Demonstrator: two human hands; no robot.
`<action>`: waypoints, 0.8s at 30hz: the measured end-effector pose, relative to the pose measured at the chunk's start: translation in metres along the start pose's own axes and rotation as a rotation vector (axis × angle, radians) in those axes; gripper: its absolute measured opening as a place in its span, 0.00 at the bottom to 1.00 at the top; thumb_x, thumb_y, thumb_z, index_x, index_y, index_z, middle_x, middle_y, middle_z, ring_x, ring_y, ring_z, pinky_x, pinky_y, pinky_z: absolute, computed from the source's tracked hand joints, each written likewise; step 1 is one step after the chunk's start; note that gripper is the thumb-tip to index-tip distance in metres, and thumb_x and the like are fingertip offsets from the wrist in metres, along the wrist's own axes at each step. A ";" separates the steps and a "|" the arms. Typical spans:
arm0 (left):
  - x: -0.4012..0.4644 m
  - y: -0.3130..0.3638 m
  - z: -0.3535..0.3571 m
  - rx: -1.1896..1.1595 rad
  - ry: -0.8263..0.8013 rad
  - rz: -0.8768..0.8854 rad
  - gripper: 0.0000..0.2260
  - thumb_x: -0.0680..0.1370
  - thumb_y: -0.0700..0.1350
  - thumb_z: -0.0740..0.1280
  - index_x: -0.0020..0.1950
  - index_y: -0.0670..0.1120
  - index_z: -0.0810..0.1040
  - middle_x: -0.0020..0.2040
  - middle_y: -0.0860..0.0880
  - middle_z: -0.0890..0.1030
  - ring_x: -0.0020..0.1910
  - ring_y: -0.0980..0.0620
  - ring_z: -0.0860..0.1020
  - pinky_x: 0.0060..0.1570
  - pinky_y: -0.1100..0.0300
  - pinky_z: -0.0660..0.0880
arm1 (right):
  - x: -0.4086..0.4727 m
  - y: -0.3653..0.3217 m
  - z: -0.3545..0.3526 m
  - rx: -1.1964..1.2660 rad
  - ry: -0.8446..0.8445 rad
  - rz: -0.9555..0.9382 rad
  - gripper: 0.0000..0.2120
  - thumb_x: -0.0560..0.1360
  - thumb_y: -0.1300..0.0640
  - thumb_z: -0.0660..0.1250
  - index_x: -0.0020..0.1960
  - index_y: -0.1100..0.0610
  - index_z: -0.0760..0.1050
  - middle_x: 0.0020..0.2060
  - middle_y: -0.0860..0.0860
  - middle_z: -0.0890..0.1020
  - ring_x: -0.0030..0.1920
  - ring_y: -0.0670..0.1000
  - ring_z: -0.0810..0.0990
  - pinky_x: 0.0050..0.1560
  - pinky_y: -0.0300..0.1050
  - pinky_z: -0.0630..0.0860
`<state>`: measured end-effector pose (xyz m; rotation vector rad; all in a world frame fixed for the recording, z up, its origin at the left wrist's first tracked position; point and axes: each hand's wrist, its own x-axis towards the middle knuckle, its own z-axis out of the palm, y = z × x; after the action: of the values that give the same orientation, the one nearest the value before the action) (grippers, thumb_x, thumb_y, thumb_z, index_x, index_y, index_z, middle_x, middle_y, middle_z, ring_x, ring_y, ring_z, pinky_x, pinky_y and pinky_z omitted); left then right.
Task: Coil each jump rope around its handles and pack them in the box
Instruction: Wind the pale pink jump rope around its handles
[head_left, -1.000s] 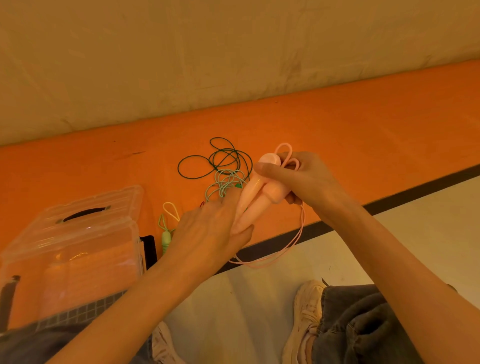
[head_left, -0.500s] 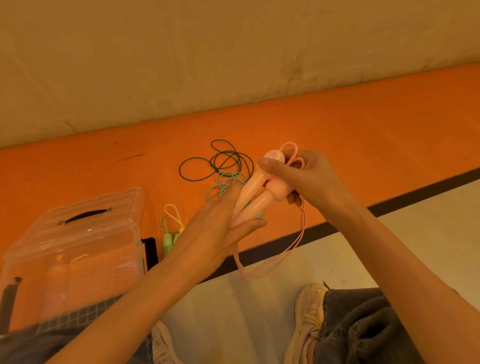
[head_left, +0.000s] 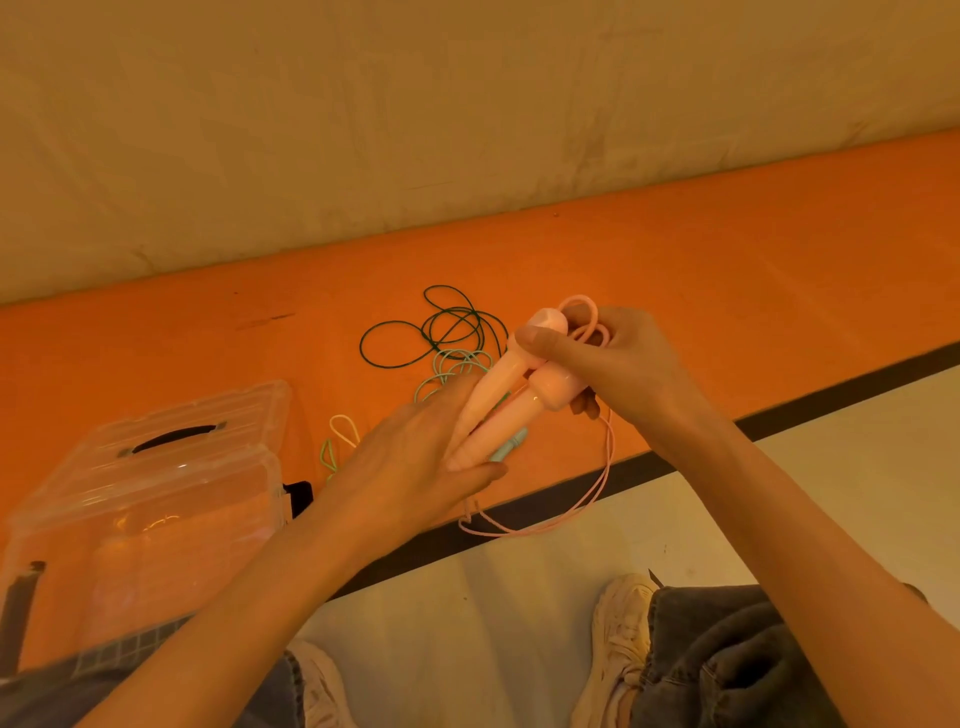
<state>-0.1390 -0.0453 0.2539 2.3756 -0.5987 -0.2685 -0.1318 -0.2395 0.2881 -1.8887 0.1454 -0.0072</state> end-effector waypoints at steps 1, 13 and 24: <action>-0.001 0.001 0.000 0.059 0.013 -0.004 0.33 0.73 0.54 0.72 0.72 0.62 0.57 0.50 0.58 0.76 0.47 0.54 0.78 0.45 0.51 0.77 | 0.000 0.000 0.001 -0.002 -0.001 -0.002 0.09 0.71 0.49 0.72 0.40 0.54 0.78 0.28 0.51 0.81 0.23 0.49 0.76 0.23 0.41 0.72; -0.003 0.003 0.006 -0.135 0.103 0.138 0.26 0.75 0.54 0.68 0.71 0.60 0.63 0.57 0.60 0.73 0.52 0.61 0.72 0.50 0.66 0.70 | 0.003 0.000 -0.002 0.000 0.033 0.024 0.11 0.71 0.48 0.72 0.39 0.56 0.78 0.31 0.58 0.82 0.24 0.51 0.76 0.23 0.42 0.72; 0.000 0.004 0.013 -0.439 -0.046 0.029 0.24 0.75 0.41 0.71 0.66 0.59 0.68 0.47 0.60 0.78 0.33 0.57 0.78 0.32 0.61 0.75 | 0.004 0.003 -0.008 -0.022 -0.008 0.054 0.12 0.71 0.49 0.72 0.42 0.59 0.79 0.33 0.61 0.82 0.26 0.53 0.77 0.23 0.42 0.73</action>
<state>-0.1447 -0.0554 0.2466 1.9416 -0.5330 -0.3986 -0.1289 -0.2489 0.2873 -1.9062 0.1910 0.0391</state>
